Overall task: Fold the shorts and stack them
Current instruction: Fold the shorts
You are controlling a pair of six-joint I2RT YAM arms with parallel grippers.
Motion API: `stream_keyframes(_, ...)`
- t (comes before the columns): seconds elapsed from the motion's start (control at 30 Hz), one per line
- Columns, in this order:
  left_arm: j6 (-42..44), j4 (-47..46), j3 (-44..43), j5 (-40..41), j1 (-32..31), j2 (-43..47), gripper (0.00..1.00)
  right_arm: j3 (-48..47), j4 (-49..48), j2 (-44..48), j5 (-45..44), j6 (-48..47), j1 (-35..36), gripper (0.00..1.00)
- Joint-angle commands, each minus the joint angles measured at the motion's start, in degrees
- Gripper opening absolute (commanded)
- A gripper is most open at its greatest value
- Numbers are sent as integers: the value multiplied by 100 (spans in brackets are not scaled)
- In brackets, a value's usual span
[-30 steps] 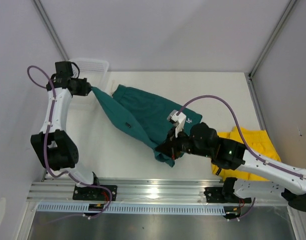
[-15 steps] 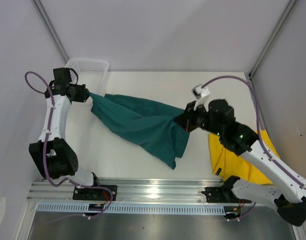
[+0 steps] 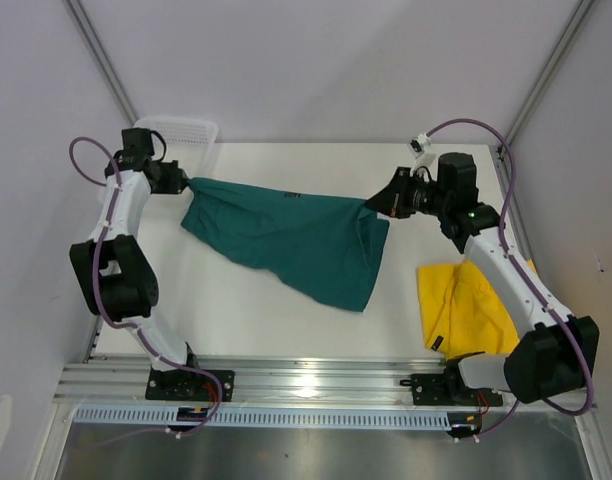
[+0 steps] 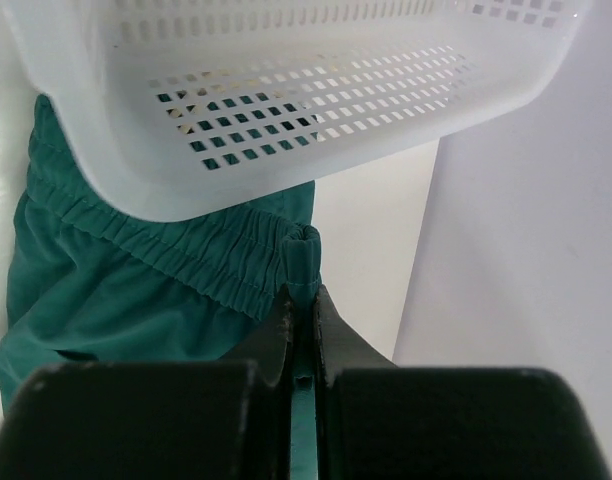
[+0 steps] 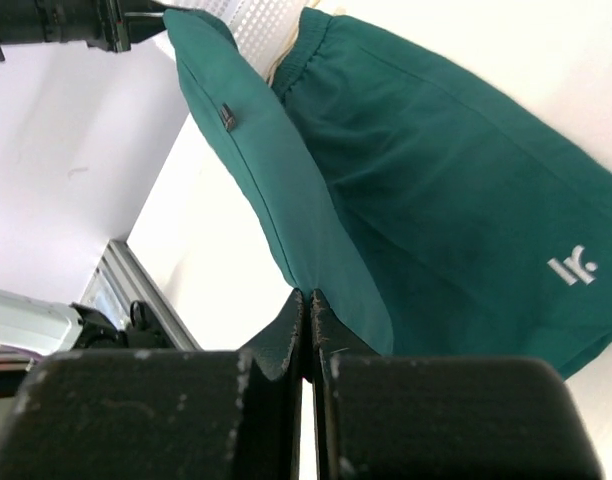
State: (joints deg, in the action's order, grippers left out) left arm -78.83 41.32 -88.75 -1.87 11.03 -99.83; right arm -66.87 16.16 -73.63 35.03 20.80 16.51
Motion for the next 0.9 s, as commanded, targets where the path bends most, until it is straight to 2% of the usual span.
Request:
stream_keyframes(0.0, -370, -317, -519, -147, -57, -237, 0, -10, -824, -230, 619, 232, -393, 0)
stream_keyframes(0.27, -634, -492, -995, 406, -443, -458, 0, 324, -1746, -766, 848, 811, -948, 0)
stream_keyframes(0.43, -757, -555, -1425, 319, -610, -905, 0, 342, -1862, -1048, 515, 803, -1027, 0)
stream_keyframes(0.67, -1012, -1398, -1417, 292, -830, -1301, 0, 341, -2231, -1602, 207, 900, -1132, 0)
stream_keyframes(0.87, -994, -1846, -1829, 389, -980, -1706, 0, 569, -2380, -1752, -285, 909, -1282, 0)
